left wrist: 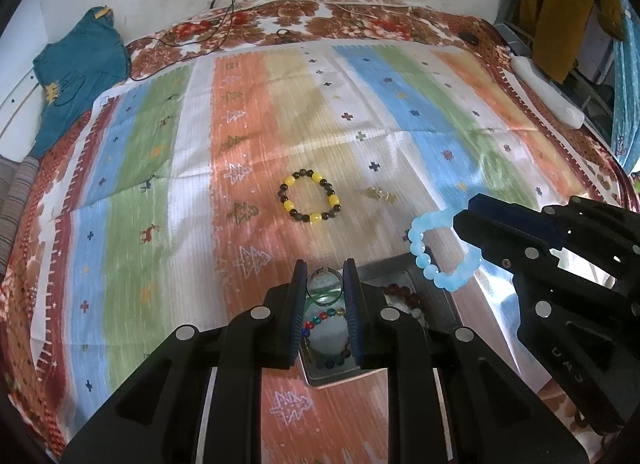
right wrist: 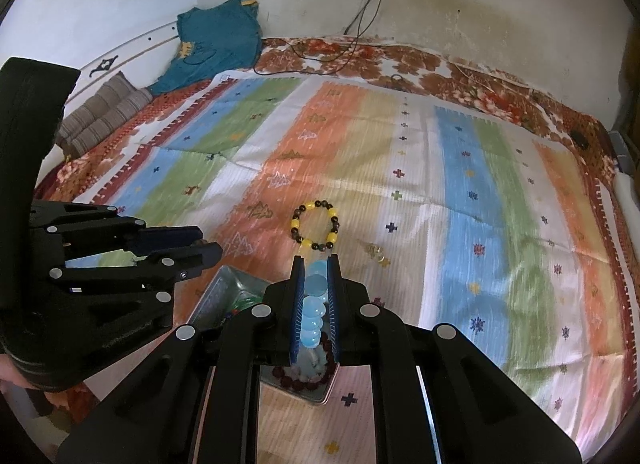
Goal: Organize jewelry
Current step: 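Carry the ring with left gripper while right gripper carries the aqua bracelet to the tin, then open left gripper over the tin while right gripper releases the aqua bracelet inside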
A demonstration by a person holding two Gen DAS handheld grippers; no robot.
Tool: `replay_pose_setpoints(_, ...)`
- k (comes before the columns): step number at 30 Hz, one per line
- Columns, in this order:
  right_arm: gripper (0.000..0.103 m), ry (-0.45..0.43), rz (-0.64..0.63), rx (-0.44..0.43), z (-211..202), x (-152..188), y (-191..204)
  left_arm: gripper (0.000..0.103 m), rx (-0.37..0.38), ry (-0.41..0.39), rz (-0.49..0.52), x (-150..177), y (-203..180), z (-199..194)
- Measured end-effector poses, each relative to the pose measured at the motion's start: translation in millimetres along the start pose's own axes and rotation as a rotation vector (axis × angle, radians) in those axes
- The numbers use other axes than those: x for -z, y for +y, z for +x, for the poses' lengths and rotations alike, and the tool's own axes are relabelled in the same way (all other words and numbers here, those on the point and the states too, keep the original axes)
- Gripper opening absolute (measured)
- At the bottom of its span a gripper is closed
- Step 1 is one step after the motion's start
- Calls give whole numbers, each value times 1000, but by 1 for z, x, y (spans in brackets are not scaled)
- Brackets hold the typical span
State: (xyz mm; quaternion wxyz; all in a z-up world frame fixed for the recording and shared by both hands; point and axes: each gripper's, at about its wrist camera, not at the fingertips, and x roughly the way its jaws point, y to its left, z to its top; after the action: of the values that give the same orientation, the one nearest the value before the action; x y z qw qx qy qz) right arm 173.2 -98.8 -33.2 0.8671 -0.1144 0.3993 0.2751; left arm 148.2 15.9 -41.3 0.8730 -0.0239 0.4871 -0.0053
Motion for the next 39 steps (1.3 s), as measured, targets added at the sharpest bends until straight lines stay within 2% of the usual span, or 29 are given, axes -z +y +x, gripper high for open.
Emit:
replay_pose_setpoints(10, 13, 14, 2, 24, -5, 10, 1, 18, 15, 19, -7, 13, -6, -5)
replay_pose_setpoints(12, 25, 13, 11, 39, -6, 11, -3, 20, 4, 28, -20, 14, -3, -3)
replay_pose_setpoints(13, 31, 14, 13, 44, -5, 11, -4, 22, 2, 30, -24, 14, -2, -3)
replay_pose_setpoints(16, 32, 31, 22, 58, 0, 12, -11, 34, -4, 28, -41, 11, 3, -3)
replay_pose_setpoints(22, 33, 66, 46, 67, 11, 12, -21, 40, -13, 24, -75, 8, 10, -2)
replay_pose_setpoints(30, 38, 93, 73, 73, 20, 10, -31, 49, -26, 11, -93, 1, 15, 2)
replay_pose_setpoints(35, 46, 107, 80, 77, 28, 6, -34, 56, -37, 12, -106, -3, 18, 9)
replay_pose_setpoints(39, 46, 119, 76, 70, 35, 3, -36, 61, -51, 29, -106, -8, 19, 21)
